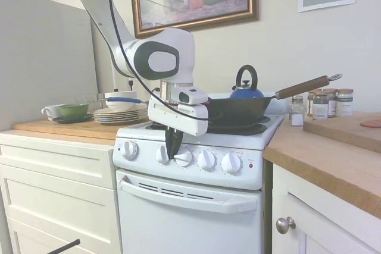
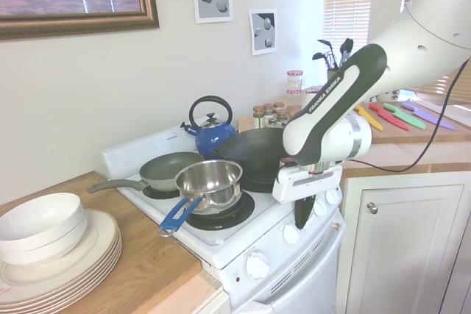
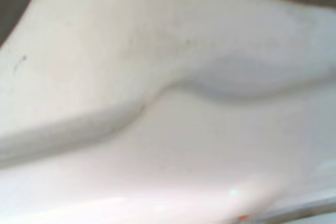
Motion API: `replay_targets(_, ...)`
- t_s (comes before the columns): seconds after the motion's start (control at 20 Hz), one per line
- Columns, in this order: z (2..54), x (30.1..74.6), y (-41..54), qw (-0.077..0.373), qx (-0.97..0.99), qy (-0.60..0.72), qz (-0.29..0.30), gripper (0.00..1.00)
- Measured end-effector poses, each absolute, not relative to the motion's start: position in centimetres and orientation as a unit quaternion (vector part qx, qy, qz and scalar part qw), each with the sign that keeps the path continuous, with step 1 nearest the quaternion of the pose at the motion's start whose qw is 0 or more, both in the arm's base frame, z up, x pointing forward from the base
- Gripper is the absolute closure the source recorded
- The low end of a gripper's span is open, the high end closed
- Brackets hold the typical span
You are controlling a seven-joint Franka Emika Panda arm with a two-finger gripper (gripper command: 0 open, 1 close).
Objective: Turn on the stove on the top left
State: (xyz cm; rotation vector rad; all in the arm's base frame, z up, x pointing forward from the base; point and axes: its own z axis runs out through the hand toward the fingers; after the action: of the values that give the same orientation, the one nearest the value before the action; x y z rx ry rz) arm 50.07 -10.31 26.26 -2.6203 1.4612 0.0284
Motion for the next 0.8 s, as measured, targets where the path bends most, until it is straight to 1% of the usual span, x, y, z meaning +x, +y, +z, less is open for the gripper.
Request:
replay_targets(0.1,25.2,49.7,-10.9,0.067,-0.868,0.491,0.017,1.00)
replay_targets(0.5,25.0,49.7,-10.9,0.064,-0.871,0.487,0.012,1.00)
replay_targets(0.65,24.8,49.5,-10.4,0.048,-0.874,0.483,0.000,1.00)
replay_targets(0.8,24.4,49.1,-9.3,0.019,-0.877,0.480,-0.024,1.00)
